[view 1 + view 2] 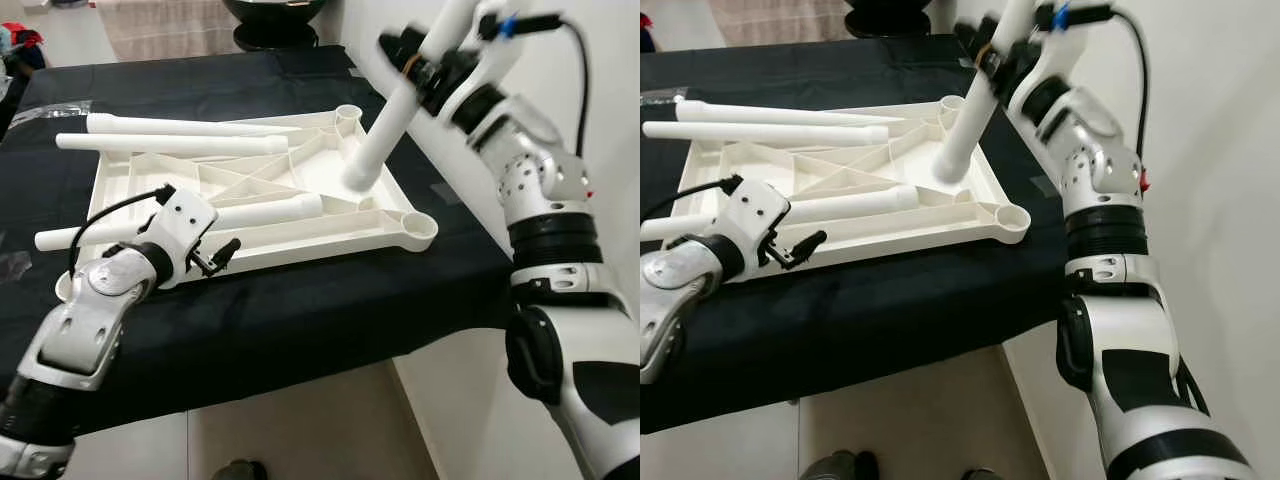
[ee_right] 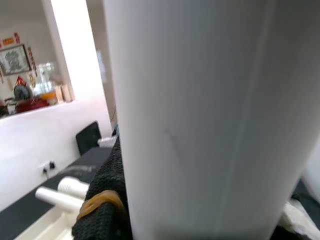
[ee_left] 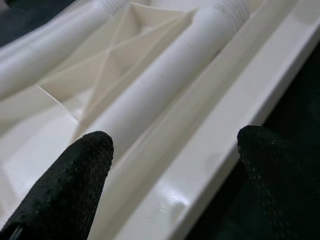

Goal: Building children table

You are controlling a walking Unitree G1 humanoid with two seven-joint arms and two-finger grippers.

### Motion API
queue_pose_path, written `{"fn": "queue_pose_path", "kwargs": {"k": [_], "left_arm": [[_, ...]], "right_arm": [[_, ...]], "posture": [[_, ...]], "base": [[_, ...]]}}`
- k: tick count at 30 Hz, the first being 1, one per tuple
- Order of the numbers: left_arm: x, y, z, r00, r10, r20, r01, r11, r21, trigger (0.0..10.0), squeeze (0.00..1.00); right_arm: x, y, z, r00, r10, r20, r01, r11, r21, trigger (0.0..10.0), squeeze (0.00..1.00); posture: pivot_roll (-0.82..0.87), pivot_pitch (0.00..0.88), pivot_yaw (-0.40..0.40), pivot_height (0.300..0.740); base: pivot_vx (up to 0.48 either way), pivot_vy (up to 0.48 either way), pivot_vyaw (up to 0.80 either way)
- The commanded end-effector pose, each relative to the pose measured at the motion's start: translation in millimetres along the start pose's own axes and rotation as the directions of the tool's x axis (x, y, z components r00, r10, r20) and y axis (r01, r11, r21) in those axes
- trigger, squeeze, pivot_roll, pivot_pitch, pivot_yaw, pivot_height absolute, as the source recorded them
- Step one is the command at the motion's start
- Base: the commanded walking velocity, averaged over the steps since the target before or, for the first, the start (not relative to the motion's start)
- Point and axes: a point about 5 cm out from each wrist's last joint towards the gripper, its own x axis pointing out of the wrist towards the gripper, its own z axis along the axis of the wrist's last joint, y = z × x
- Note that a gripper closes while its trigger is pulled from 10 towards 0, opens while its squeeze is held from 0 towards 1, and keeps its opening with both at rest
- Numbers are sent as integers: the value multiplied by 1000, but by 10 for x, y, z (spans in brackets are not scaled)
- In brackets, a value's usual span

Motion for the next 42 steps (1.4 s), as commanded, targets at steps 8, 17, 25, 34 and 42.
{"fn": "queue_pose_path", "kwargs": {"k": [8, 17, 25, 34, 42], "left_arm": [[40, -23, -26, 976, -215, -20, 214, 976, -29, 10000, 0], [85, 230, -67, 950, -286, -121, 299, 949, 101, 10000, 0], [169, 501, -160, 891, -377, -253, 416, 901, 125, 10000, 0], [242, 630, -234, 889, -338, -310, 391, 912, 127, 0, 0], [267, 672, -215, 865, -398, -306, 440, 894, 79, 10000, 0]], "right_arm": [[63, 20, 199, 994, -61, 89, 61, 998, 4, 0, 0], [104, 71, 205, 993, -66, 100, 64, 998, 16, 0, 0], [130, 98, 287, 987, -96, 129, 92, 995, 38, 0, 0], [129, 107, 341, 984, -106, 142, 101, 994, 37, 0, 0], [134, 90, 404, 982, -114, 152, 110, 993, 37, 0, 0]], "posture": [[88, 90, -29, 740], [92, 98, -26, 740], [88, 119, -7, 740], [83, 139, 1, 740], [81, 149, 3, 740]], "base": [[0, 0, 0], [0, 0, 0], [0, 0, 0], [0, 0, 0], [0, 0, 0]]}}
